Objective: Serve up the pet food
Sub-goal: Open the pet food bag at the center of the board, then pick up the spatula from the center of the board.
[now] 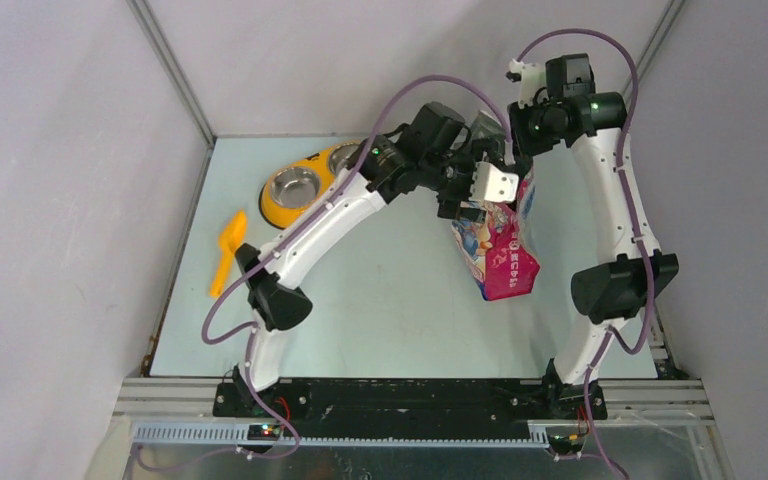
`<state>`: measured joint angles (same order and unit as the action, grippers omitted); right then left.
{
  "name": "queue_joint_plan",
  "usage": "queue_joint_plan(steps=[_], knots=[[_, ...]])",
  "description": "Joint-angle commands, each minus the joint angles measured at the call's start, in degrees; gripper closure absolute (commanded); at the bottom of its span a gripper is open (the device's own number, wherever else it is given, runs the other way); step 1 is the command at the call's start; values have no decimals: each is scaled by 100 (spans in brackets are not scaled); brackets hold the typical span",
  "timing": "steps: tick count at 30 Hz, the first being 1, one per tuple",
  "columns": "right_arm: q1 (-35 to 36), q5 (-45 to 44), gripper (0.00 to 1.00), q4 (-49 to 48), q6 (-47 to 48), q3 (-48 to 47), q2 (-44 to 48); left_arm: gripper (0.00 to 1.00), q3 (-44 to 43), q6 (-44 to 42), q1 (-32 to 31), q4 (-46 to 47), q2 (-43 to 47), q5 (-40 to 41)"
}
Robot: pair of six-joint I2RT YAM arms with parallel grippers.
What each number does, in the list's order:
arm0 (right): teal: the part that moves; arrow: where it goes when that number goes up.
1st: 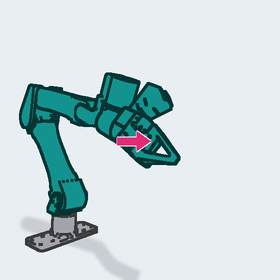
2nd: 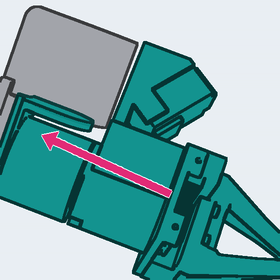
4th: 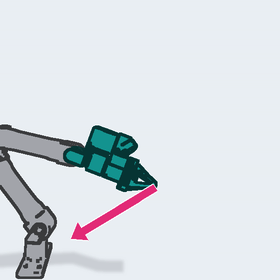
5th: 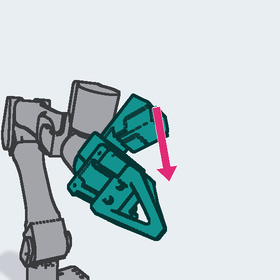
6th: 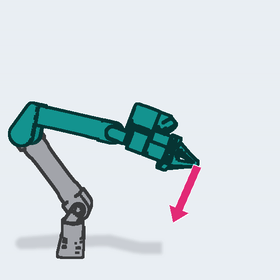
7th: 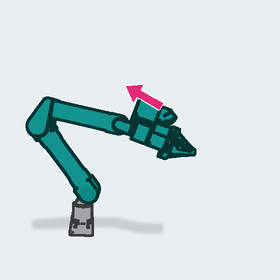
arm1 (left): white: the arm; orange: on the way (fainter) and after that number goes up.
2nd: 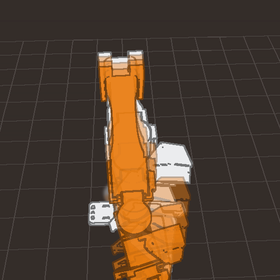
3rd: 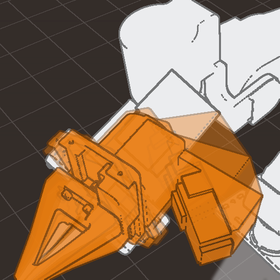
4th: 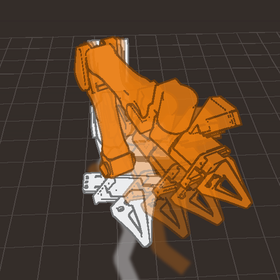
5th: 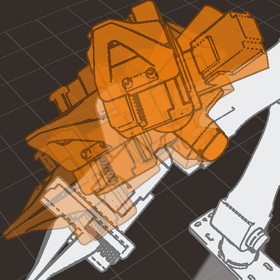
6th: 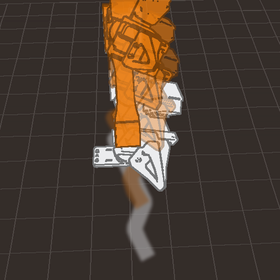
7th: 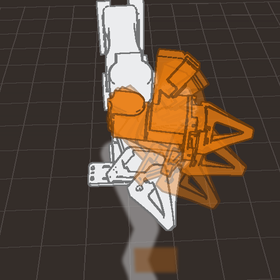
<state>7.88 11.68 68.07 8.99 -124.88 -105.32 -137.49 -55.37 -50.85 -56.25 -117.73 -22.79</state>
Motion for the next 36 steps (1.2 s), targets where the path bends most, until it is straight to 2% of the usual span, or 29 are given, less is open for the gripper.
queue_joint_plan(steps=[1,2,7,15,16,19,22,25,30,33,36], knots=[[34,124,68,-824,106,26,411,4,133,90,49,47,787,412],[36,100,64,-829,113,26,434,1,156,174,93,45,844,440],[35,-116,51,-785,138,-133,516,0,486,548,315,69,1437,676],[33,-448,31,-694,321,-198,1033,0,2177,1505,1027,643,2715,1922],[23,-460,26,-781,405,150,1354,0,3029,1848,1562,943,3248,2226],[-28,-407,19,-1270,577,907,2207,0,3681,2561,2459,1039,3680,2258],[-129,-219,9,-1962,842,2336,3314,0,4544,3119,3303,1153,4210,2166],[-209,136,3,-2665,1166,3548,4148,0,5602,3303,4179,1532,4752,2241],[-324,1262,1,-3033,1097,4676,5321,0,6634,3538,5156,1871,4979,2732],[-639,2327,2,-3378,894,5559,5861,0,7143,3541,5486,2103,4816,3000],[-713,2737,2,-3544,834,5911,6034,0,7481,3553,5764,2348,4719,3151]])
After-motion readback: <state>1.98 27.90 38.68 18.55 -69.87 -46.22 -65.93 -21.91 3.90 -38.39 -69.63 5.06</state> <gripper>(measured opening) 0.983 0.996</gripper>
